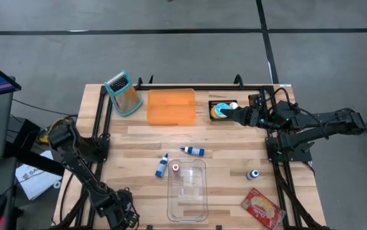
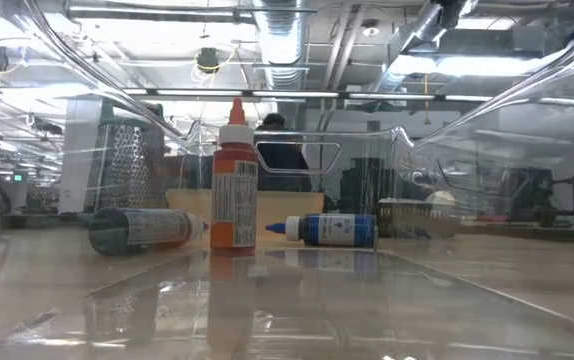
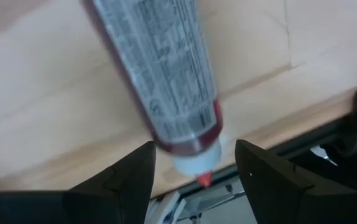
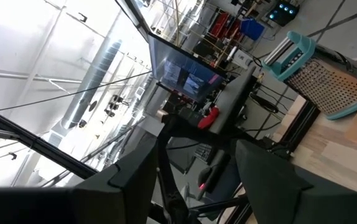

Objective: Pick & Place Food Item
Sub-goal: Put the red food coloring bottle into the transparent bin

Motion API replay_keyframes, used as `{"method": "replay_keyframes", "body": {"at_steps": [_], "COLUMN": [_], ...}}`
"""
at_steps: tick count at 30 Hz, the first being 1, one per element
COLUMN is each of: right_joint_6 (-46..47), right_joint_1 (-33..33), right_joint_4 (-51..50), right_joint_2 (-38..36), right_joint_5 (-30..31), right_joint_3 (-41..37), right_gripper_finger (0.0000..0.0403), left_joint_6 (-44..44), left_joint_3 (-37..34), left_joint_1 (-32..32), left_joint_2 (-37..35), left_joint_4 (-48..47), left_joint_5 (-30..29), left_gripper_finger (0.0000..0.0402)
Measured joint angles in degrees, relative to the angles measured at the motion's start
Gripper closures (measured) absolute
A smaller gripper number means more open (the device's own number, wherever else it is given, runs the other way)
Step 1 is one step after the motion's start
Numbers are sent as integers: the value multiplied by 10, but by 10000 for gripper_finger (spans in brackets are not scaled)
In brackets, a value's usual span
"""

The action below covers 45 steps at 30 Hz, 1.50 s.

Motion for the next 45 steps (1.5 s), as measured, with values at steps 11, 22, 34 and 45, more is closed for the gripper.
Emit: {"method": "replay_keyframes", "body": {"at_steps": [11, 22, 34, 45], "right_joint_6": [0, -3, -20, -20], "right_joint_1": [-14, -15, -15, -13], "right_joint_4": [-2, -14, -13, -3], "right_joint_2": [0, 0, 0, 0], "right_joint_5": [0, 0, 0, -1], "right_joint_3": [0, 0, 0, 0], "right_gripper_finger": [194, 194, 194, 194], "left_joint_6": [-7, 96, 417, 485], "left_joint_3": [2, -1, 0, 0], "left_joint_1": [1, 14, 289, 433], "left_joint_2": [24, -154, -365, -224], "left_joint_4": [-14, -102, -84, 146], "left_joint_5": [12, -64, 106, 519], "left_gripper_finger": [274, 294, 294, 294]}}
